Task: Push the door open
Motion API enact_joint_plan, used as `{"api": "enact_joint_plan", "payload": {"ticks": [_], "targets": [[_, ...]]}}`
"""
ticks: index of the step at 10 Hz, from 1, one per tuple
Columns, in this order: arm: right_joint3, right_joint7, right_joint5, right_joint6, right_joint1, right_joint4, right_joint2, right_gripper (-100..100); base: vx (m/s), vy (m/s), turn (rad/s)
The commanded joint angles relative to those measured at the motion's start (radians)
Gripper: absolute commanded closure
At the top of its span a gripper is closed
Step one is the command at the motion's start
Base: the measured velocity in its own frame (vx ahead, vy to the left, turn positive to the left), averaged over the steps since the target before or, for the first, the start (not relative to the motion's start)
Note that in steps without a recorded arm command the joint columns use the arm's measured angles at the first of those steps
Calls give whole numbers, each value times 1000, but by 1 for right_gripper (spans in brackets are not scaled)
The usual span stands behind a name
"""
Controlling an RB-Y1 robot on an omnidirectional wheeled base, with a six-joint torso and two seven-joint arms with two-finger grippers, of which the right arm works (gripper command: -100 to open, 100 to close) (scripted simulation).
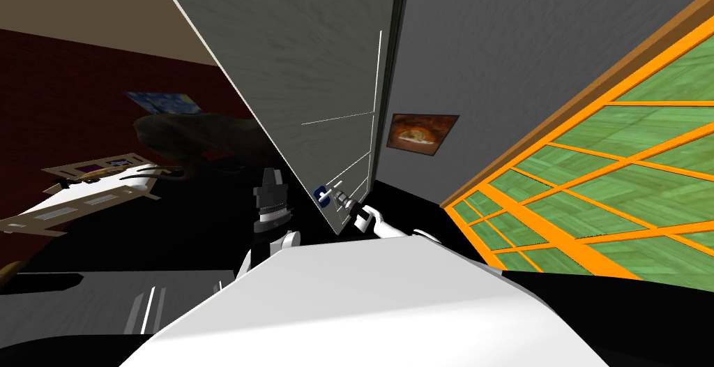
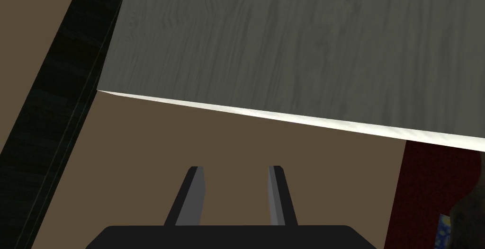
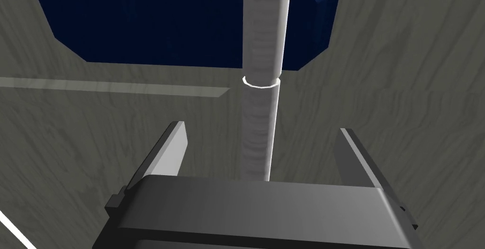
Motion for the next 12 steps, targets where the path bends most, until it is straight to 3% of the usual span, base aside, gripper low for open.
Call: {"api": "enact_joint_plan", "payload": {"ticks": [1, 2, 3, 4, 9, 12], "targets": [[-7, 4, 1, -5, -1, 7, 9, -100, 173, 148, 29], [-10, 6, 2, -7, -1, 11, 15, -100, 118, 159, 23], [-8, 4, 2, -5, 1, 6, 10, -100, 47, 72, -4], [-8, 4, 2, -5, 1, 6, 10, 100, -3, -10, -1], [-8, 4, 2, -5, 1, 6, 10, 100, -9, -14, 1], [-44, 15, 2, -4, -1, 21, -3, 100, 42, 155, -47]]}}
